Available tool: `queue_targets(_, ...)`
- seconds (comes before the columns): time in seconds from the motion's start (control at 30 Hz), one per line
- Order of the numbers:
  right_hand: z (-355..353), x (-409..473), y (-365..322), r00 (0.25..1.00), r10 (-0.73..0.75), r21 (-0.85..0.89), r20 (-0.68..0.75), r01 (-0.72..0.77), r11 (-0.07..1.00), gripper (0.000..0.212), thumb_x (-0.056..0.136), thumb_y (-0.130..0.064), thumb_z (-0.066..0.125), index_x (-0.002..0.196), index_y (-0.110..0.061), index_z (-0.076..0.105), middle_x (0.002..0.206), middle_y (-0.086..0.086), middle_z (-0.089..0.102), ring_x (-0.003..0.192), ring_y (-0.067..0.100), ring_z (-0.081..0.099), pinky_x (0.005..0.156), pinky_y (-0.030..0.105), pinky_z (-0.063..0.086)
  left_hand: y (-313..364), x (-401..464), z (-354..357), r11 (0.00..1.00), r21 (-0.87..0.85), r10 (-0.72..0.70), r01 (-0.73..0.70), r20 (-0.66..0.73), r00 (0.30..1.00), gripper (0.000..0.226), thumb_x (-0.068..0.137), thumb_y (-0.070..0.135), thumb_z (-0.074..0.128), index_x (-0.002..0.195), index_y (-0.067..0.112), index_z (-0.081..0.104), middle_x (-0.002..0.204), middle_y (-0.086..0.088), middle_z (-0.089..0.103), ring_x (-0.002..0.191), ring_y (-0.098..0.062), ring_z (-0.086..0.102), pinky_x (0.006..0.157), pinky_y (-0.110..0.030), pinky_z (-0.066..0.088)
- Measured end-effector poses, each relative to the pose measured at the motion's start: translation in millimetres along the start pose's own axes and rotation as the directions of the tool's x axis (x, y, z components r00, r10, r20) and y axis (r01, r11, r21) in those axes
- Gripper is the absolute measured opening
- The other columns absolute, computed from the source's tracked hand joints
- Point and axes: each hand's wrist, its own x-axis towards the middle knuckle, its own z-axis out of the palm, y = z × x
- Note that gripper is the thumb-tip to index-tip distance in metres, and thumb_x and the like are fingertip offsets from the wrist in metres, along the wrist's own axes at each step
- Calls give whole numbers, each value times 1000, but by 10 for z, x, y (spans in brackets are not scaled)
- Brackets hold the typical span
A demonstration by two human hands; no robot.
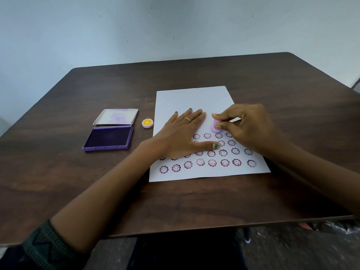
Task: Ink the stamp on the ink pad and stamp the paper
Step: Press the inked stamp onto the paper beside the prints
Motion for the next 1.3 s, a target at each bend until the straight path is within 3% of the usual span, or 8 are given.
queue_targets(0.23, -61, 37, -17, 996, 58, 19, 75, -59, 998, 30, 74, -13, 73, 103, -5, 68, 101, 12, 72, 81, 17, 67, 74, 21, 52, 8, -11, -16, 1000, -11, -3, 4, 13, 1000, 106, 65, 81, 24, 150, 23, 0, 160, 4, -2, 147, -16, -6, 115, -38, -7)
queue_targets(0.3, -71, 25, 10, 983, 182, 180, 3, -179, 967, 31, 72, -11, 74, 102, -6, 68, 99, 11, 72, 82, 15, 68, 76, 20, 54, 15, -18, 11, 1000, -20, 2, -1, 25, 1000, 106, 65, 81, 24, 150, 23, 0, 160, 4, -2, 147, -15, -6, 115, -38, -8)
queue_targets(0.4, -194, -24, 95, 904, 418, 631, -85, -276, 726, 30, 72, -9, 74, 100, -5, 67, 87, 7, 75, 83, 17, 71, 78, 23, 57, 45, 26, 15, 1000, -25, 10, -9, 36, 999, 102, 70, 80, 28, 150, 22, 0, 160, 3, -2, 147, -17, -5, 116, -41, -7)
queue_targets(0.5, -287, -86, 158, 847, 529, 825, -56, -259, 502, 34, 68, -12, 72, 99, -2, 65, 82, 1, 76, 87, 23, 71, 78, 26, 57, 24, 15, -48, 1000, -25, 19, -19, 10, 1000, 100, 72, 77, 30, 150, 22, 0, 160, 3, -2, 147, -17, -5, 116, -42, -8)
queue_targets(0.83, -217, -70, 148, 812, 584, 870, -20, -273, 410, 26, 70, -10, 70, 95, -4, 66, 76, 0, 77, 85, 21, 71, 74, 23, 57, -5, -2, -63, 998, -53, 26, -28, -48, 999, 99, 71, 77, 28, 150, 22, 6, 160, 3, 5, 147, -15, 2, 115, -40, -11)
queue_targets(1.03, -127, 229, -71, 808, 589, 927, 3, -223, 302, 22, 74, -1, 69, 95, 1, 65, 77, 5, 74, 77, 18, 72, 71, 21, 57, -279, -151, -454, 992, -122, -53, 20, -275, 960, 85, 71, 78, 37, 138, 27, 42, 147, 7, 42, 138, -11, 31, 114, -42, -11)
queue_targets(1.23, 167, 657, -369, 845, 530, 973, 75, -178, 146, 17, 75, 5, 67, 92, 4, 64, 69, 9, 75, 78, 24, 72, 71, 25, 58, -709, -384, -720, 962, -205, -233, 180, -275, 933, 51, 71, 60, 67, 114, 33, 64, 118, 14, 64, 102, -7, 57, 108, -44, 31)
queue_targets(1.3, 277, 803, -459, 845, 524, 977, 109, -189, 102, 17, 75, 6, 68, 91, 4, 65, 73, 11, 75, 79, 25, 72, 74, 27, 59, -785, -437, -740, 956, -195, -265, 220, -249, 932, 45, 67, 61, 69, 107, 39, 65, 109, 20, 64, 100, -4, 56, 105, -39, 31)
